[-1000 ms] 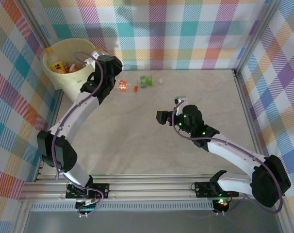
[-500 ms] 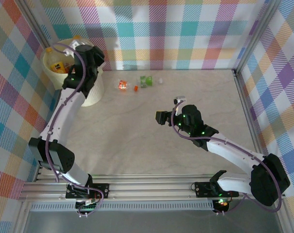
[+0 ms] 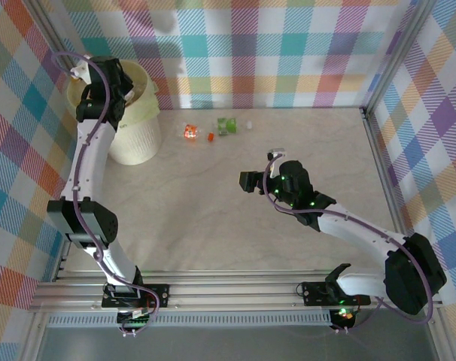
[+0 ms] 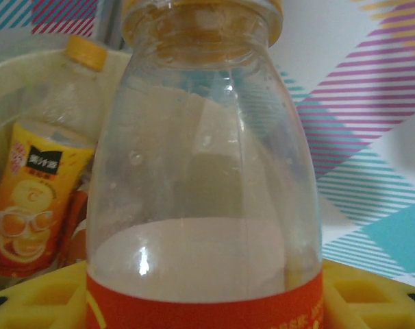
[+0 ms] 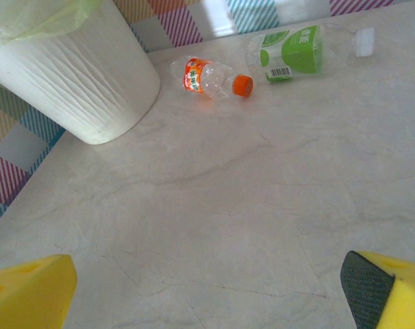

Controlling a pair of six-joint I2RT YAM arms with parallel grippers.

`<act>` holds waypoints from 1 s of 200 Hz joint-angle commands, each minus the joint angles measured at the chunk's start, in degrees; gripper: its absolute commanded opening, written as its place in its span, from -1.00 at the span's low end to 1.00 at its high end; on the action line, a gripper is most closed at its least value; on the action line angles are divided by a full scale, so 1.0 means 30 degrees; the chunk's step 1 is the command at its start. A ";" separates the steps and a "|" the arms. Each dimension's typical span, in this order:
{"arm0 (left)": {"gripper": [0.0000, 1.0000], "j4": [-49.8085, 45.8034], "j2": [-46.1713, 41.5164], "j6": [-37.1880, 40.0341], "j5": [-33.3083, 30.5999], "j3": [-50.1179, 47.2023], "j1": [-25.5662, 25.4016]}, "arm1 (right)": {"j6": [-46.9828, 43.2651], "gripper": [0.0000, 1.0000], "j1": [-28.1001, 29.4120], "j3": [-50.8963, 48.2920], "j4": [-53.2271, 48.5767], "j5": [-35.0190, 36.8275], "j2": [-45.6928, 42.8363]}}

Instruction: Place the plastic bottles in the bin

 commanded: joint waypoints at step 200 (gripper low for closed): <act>1.00 -0.2900 0.1545 -0.1647 -0.0141 0.3284 0.1153 | -0.0157 0.99 0.0092 0.0961 0.0424 -0.0336 0.0303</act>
